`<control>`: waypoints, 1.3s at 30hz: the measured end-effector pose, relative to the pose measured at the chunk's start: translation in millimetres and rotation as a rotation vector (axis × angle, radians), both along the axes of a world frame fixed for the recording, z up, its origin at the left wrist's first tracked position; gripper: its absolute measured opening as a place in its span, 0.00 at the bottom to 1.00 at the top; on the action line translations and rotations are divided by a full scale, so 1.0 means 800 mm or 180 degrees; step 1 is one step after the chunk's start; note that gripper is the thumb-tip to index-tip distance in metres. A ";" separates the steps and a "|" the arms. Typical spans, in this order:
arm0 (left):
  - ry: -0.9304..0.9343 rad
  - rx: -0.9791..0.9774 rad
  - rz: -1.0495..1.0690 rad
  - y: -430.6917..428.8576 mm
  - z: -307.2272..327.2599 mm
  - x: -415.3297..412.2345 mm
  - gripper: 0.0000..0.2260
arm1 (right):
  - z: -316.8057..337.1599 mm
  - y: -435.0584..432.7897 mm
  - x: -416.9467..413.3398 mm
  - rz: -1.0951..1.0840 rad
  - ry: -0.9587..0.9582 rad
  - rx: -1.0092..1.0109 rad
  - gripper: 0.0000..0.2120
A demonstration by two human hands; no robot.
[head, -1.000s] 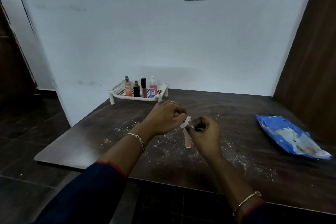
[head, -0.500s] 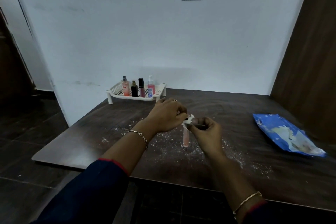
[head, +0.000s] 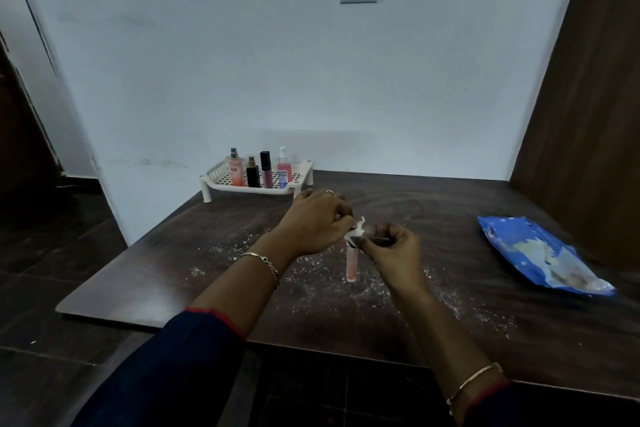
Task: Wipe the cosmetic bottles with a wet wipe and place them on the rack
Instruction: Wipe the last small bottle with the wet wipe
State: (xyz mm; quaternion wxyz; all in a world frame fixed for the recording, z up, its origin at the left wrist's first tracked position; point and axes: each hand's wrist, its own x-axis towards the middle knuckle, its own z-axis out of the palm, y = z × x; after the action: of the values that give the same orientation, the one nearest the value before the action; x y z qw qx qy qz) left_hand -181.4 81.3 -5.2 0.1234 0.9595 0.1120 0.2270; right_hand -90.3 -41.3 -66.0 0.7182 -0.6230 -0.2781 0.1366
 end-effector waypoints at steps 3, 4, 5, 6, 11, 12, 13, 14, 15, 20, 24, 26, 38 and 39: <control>-0.0038 -0.0003 -0.0058 0.000 0.001 -0.001 0.11 | -0.017 -0.003 -0.002 0.0032 0.0124 -0.0149 0.07; -0.0039 0.0002 -0.0054 0.000 0.001 -0.001 0.11 | -0.020 -0.003 -0.002 0.0027 0.0176 -0.0149 0.07; -0.0034 0.0003 -0.0048 0.000 0.001 0.000 0.11 | -0.020 -0.003 -0.002 0.0014 0.0193 -0.0155 0.07; -0.0031 0.0000 -0.0050 0.000 0.001 -0.001 0.11 | -0.017 -0.002 -0.001 0.0005 0.0170 -0.0181 0.07; -0.0054 -0.0054 -0.0051 0.000 0.000 -0.001 0.10 | -0.006 -0.003 0.000 0.0054 0.0116 0.0057 0.08; -0.0074 -0.0029 -0.0039 -0.001 0.000 -0.001 0.09 | -0.006 -0.003 0.000 0.0070 0.0116 0.0078 0.09; -0.0094 -0.0011 -0.0037 0.000 -0.001 -0.001 0.09 | -0.006 -0.004 0.001 0.0105 0.0117 0.0057 0.09; -0.0102 0.0023 -0.0035 0.001 -0.001 -0.001 0.08 | -0.006 -0.004 0.003 0.0161 0.0125 0.0033 0.09; -0.0087 0.0078 -0.0028 0.002 -0.001 0.000 0.09 | -0.005 -0.005 0.005 0.0207 0.0122 -0.0001 0.08; 0.0006 0.0171 -0.0021 0.008 0.008 0.003 0.10 | -0.002 -0.009 0.007 0.0215 -0.0061 -0.0082 0.07; -0.0024 -0.0150 0.0037 0.008 0.009 0.002 0.06 | -0.002 -0.016 -0.006 0.0265 0.0052 0.0057 0.06; -0.0013 -0.0366 0.0059 0.009 0.007 -0.001 0.06 | -0.004 -0.017 -0.012 0.0496 0.0026 -0.0034 0.06; -0.0316 0.0174 0.0400 0.010 -0.004 -0.002 0.05 | 0.008 -0.001 0.003 0.0029 -0.0248 0.0083 0.05; -0.0362 0.0196 0.0435 0.011 -0.005 -0.003 0.05 | 0.007 0.004 0.002 0.0046 -0.0319 0.0053 0.06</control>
State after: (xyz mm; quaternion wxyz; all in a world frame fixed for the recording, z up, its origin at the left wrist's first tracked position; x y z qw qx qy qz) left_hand -184.0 90.3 -9.2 0.0843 0.9386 0.1630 0.2923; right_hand -88.3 -38.3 -60.1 0.7075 -0.6211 -0.3193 0.1082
